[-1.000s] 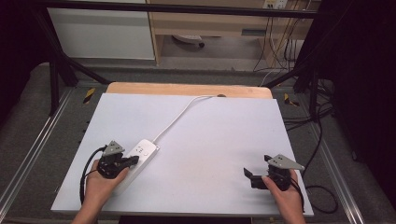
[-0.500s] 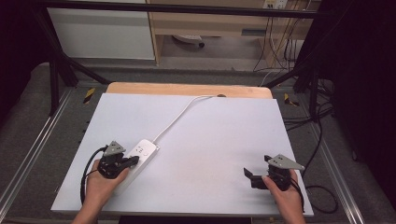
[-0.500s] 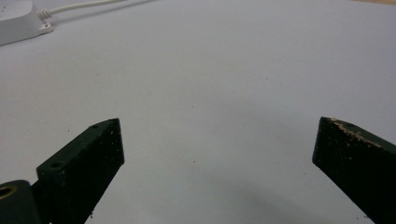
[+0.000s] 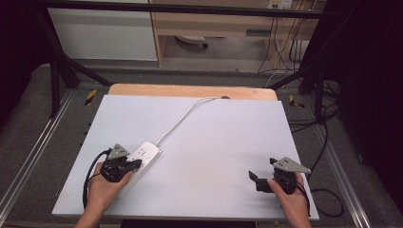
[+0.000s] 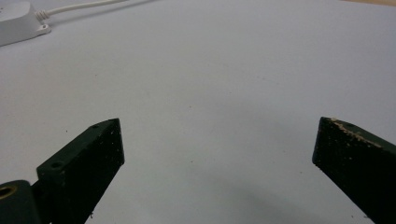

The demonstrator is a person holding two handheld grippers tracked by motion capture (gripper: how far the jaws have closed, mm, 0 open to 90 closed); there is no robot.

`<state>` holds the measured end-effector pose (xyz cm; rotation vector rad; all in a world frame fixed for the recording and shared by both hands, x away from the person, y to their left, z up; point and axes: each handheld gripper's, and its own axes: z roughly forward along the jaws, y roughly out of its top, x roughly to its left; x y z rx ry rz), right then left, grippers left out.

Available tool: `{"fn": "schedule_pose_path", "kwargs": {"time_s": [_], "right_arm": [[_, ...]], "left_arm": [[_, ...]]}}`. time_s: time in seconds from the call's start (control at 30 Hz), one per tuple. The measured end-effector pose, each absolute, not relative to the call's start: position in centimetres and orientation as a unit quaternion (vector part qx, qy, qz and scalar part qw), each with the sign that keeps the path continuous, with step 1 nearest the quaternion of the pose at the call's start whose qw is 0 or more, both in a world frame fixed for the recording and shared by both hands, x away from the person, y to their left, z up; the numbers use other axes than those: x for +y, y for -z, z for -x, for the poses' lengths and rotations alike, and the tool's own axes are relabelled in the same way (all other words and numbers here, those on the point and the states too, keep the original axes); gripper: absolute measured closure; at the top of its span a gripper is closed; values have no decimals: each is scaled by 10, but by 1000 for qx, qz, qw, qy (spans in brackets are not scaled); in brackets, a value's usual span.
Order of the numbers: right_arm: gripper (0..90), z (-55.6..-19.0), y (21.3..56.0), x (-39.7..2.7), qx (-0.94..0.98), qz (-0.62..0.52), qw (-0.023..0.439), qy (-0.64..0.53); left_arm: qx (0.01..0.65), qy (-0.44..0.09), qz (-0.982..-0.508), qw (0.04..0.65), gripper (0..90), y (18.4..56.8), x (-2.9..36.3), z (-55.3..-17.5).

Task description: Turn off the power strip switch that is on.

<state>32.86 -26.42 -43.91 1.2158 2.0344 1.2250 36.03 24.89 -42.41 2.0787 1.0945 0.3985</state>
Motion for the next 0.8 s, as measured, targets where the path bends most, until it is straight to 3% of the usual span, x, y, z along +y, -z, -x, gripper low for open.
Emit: {"fn": "schedule_pose_path", "kwargs": {"time_s": [0.8], "right_arm": [[27,-329,440,-263,743,-442,236,-443]], "left_arm": [[422,-159,-815,365,900,424,248,-360]]}}
